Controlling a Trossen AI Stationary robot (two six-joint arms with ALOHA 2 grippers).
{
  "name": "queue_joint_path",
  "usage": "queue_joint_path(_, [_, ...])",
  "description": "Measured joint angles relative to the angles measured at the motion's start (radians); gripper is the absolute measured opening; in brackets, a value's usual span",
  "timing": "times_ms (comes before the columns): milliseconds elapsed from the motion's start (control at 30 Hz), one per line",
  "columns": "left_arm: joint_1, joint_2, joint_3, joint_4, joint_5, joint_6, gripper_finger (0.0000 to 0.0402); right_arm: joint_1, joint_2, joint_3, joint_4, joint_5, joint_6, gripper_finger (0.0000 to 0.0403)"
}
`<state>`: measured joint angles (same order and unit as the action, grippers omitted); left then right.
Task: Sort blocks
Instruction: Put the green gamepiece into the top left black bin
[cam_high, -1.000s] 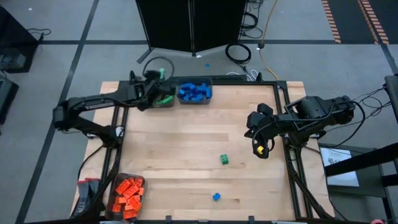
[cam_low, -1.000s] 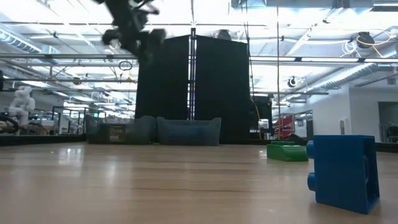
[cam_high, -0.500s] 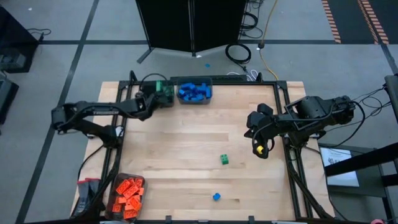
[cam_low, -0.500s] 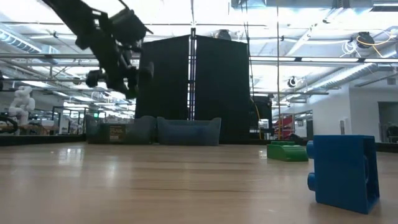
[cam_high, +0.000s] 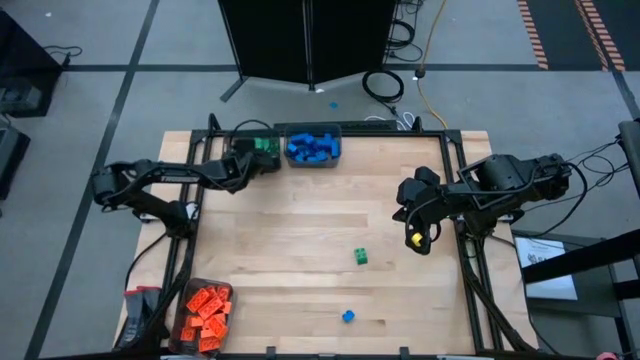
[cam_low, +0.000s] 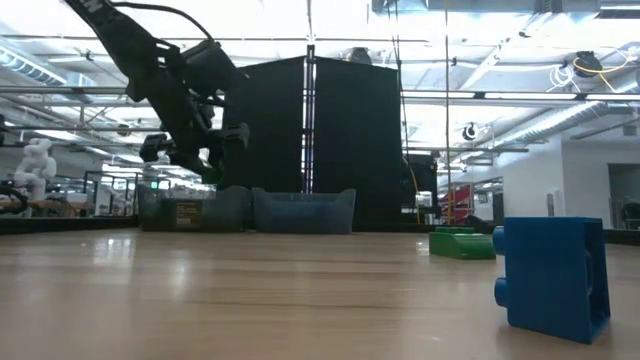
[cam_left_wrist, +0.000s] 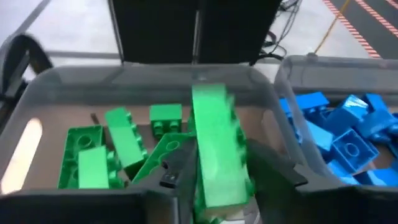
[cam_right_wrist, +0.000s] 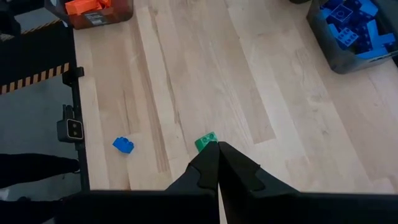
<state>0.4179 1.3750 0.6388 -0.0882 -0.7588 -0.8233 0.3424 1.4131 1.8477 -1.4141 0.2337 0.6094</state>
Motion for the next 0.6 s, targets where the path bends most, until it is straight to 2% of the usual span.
queue_joint_path(300, [-0.004, -0.004, 0.000, 0.076, 0.077, 0.176, 0.0203, 0.000, 0.000, 0.000, 0.005, 0.000, 0.000, 0.0000])
queue_joint_path(400, [-0.017, -0.019, 0.000, 0.203, 0.204, 0.261, 0.0214, 0.000, 0.000, 0.000, 0.005, 0.000, 0.001, 0.0000])
queue_joint_path(500, [-0.043, -0.019, 0.001, 0.418, 0.418, 0.389, 0.0216, 0.000, 0.000, 0.000, 0.005, 0.000, 0.004, 0.0000])
queue_joint_path(600, [-0.091, -0.018, 0.003, 0.605, 0.565, 0.397, 0.0216, 0.000, 0.000, 0.000, 0.007, 0.000, 0.004, 0.0000])
